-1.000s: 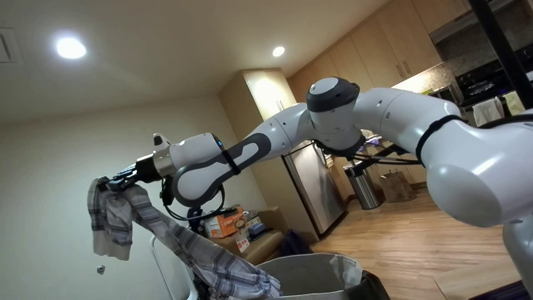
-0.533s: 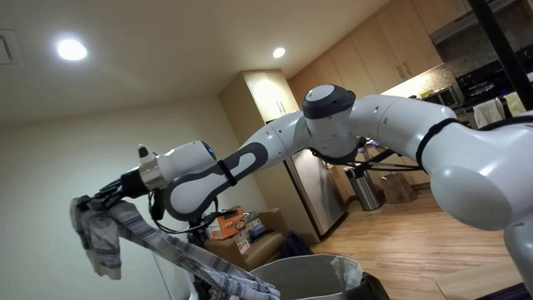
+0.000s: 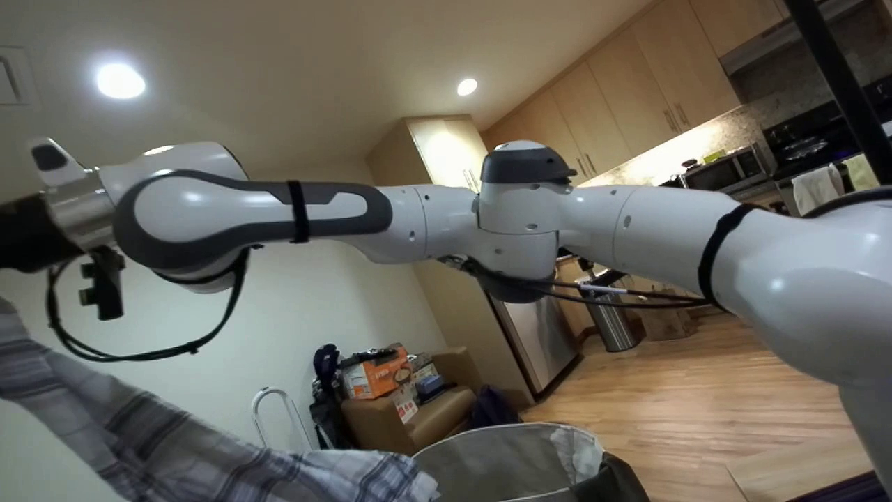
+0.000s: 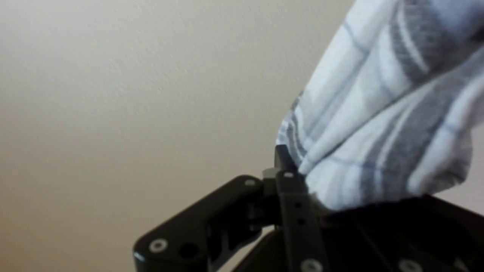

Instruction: Take the clothes out of the basket and put them on the couch

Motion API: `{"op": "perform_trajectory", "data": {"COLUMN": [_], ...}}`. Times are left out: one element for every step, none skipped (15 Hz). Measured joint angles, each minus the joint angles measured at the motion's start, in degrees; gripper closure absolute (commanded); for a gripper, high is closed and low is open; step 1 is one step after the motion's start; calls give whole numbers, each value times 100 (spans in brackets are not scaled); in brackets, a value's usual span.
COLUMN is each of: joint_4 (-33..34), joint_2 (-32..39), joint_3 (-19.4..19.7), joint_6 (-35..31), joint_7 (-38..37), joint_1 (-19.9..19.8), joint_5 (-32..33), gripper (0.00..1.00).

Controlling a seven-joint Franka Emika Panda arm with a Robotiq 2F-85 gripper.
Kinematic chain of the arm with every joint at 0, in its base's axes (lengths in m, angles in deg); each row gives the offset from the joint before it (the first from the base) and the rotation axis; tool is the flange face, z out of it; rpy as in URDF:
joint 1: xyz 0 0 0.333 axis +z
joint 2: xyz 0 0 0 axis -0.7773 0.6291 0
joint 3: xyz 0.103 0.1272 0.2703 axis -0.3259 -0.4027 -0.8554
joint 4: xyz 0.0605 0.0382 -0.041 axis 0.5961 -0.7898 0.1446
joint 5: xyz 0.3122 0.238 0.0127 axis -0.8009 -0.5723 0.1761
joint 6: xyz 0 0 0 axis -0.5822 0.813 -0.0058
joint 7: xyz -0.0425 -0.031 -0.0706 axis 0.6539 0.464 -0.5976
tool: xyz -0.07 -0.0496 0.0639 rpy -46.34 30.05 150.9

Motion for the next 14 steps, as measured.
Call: {"op": "perform_trajectory", "data": {"joint_4": [229,491,785,1064,1296,1444,1516,1538,1524,1510,1482,1434,1372,1323], "joint_2": [30,61,114,198,292,371,437,489,510,512,543,602,690,798], "joint_3": [-163,-309,-450,-582,-684,-719,-732,-741,-708,-645,-611,-608,-617,-629], "joint_6": [267,517,745,905,995,1005,1006,1006,988,964,958,952,926,899], "joint_7": [294,607,909,1188,1401,1525,1588,1620,1609,1577,1576,1586,1636,1738], "joint_1": [309,658,1036,1391,1678,1857,1932,1937,1911,1886,1898,1937,2029,2177], "joint_5": [-51,-132,-189,-224,-233,-234,-234,-234,-232,-226,-228,-228,-250,-297], "gripper": [96,96,94,94,94,94,96,96,96,96,96,96,96,96]}}
